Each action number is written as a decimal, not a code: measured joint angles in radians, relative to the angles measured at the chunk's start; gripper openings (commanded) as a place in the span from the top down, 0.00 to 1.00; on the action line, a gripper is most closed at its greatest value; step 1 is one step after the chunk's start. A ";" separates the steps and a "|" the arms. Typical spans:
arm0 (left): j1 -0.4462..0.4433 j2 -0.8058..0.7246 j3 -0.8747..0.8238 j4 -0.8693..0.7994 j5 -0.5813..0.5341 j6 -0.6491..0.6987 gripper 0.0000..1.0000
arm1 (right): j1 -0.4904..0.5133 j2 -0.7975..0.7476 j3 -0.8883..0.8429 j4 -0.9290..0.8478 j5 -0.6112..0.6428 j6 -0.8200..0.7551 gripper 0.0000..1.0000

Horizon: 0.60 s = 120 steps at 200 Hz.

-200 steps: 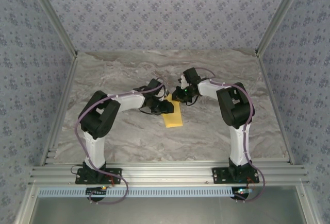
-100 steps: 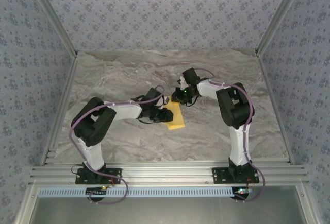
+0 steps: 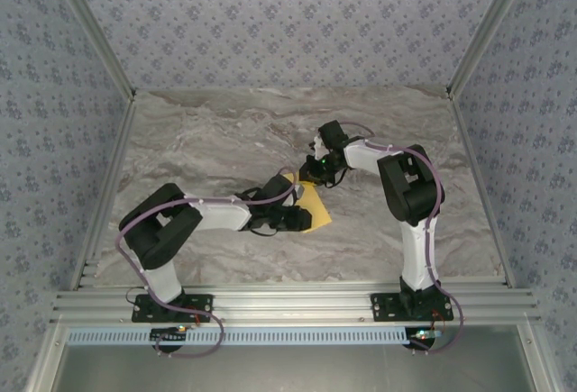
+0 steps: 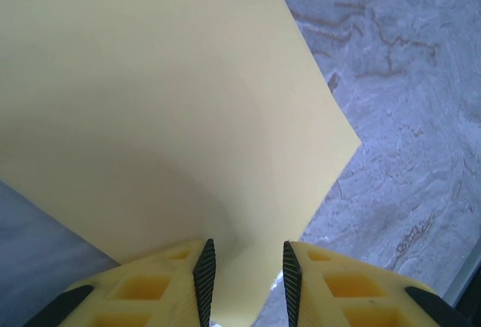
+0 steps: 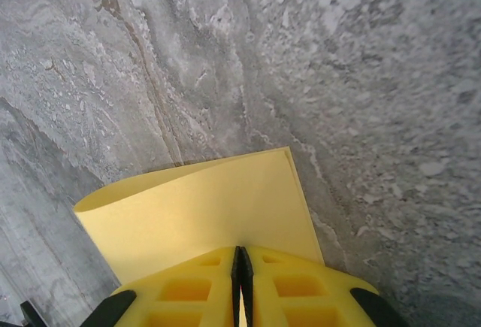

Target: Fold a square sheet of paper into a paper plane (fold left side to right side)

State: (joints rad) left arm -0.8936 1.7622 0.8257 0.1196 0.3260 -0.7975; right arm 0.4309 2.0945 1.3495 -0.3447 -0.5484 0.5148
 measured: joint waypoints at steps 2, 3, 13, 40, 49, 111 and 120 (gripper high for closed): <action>-0.002 -0.001 -0.002 0.000 0.000 -0.002 0.68 | 0.000 0.000 0.000 0.000 0.000 0.000 0.85; -0.003 -0.002 -0.003 0.000 -0.001 -0.003 0.68 | 0.000 0.000 0.000 0.000 0.000 0.000 0.85; -0.011 -0.010 -0.013 0.005 -0.002 -0.013 0.68 | 0.000 0.000 0.000 0.000 -0.001 0.000 0.85; -0.030 -0.029 -0.034 0.003 0.002 -0.030 0.68 | 0.000 0.000 0.000 0.000 -0.001 0.000 0.85; -0.036 -0.037 -0.040 -0.003 0.005 -0.035 0.68 | 0.000 0.000 0.000 0.000 -0.002 0.000 0.85; -0.031 -0.130 -0.123 -0.059 0.081 -0.060 0.68 | -0.002 -0.002 -0.004 0.007 -0.007 0.001 0.85; -0.010 -0.159 -0.135 -0.081 0.098 -0.060 0.67 | -0.003 -0.005 -0.011 0.017 -0.010 0.005 0.85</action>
State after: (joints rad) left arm -0.9031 1.6028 0.6910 0.0383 0.4244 -0.8577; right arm 0.4274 2.0899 1.3384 -0.3279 -0.5579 0.5201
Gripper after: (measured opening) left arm 0.320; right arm 0.147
